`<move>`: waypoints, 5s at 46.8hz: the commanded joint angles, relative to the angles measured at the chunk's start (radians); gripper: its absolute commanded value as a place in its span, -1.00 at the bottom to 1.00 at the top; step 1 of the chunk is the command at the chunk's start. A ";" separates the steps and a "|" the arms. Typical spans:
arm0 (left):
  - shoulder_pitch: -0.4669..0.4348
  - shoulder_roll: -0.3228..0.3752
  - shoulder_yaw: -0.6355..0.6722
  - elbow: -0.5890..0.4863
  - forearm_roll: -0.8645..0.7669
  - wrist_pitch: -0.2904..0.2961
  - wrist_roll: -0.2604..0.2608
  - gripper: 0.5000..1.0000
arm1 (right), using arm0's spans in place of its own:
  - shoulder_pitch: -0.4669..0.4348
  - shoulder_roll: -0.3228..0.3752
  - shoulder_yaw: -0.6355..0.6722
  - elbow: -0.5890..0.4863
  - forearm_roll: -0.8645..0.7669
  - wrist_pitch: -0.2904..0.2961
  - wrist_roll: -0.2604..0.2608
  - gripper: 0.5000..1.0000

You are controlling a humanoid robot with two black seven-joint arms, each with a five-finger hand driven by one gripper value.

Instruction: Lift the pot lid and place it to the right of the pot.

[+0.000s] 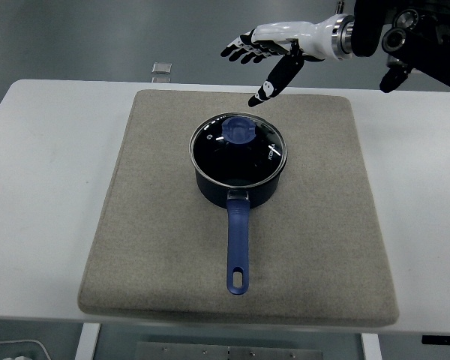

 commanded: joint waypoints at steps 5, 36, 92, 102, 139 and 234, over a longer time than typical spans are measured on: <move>0.000 0.000 0.000 0.000 -0.001 -0.001 0.000 1.00 | 0.064 0.002 -0.077 0.069 -0.039 0.022 0.000 0.76; 0.000 0.000 0.000 0.000 0.001 0.000 0.000 1.00 | 0.052 0.038 -0.110 0.142 -0.143 -0.050 -0.009 0.75; 0.000 0.000 0.000 0.000 -0.001 0.000 0.000 1.00 | -0.006 0.031 -0.110 0.168 -0.237 -0.107 -0.011 0.47; 0.000 0.000 0.000 0.000 0.001 -0.001 0.000 1.00 | -0.008 0.034 -0.110 0.168 -0.237 -0.107 -0.011 0.34; 0.000 0.000 0.000 0.000 0.001 0.000 0.000 1.00 | -0.008 0.030 -0.110 0.168 -0.238 -0.097 -0.011 -0.15; 0.000 0.000 0.000 0.000 -0.001 0.000 0.000 1.00 | 0.050 -0.143 -0.192 0.092 -0.261 -0.042 -0.014 -1.00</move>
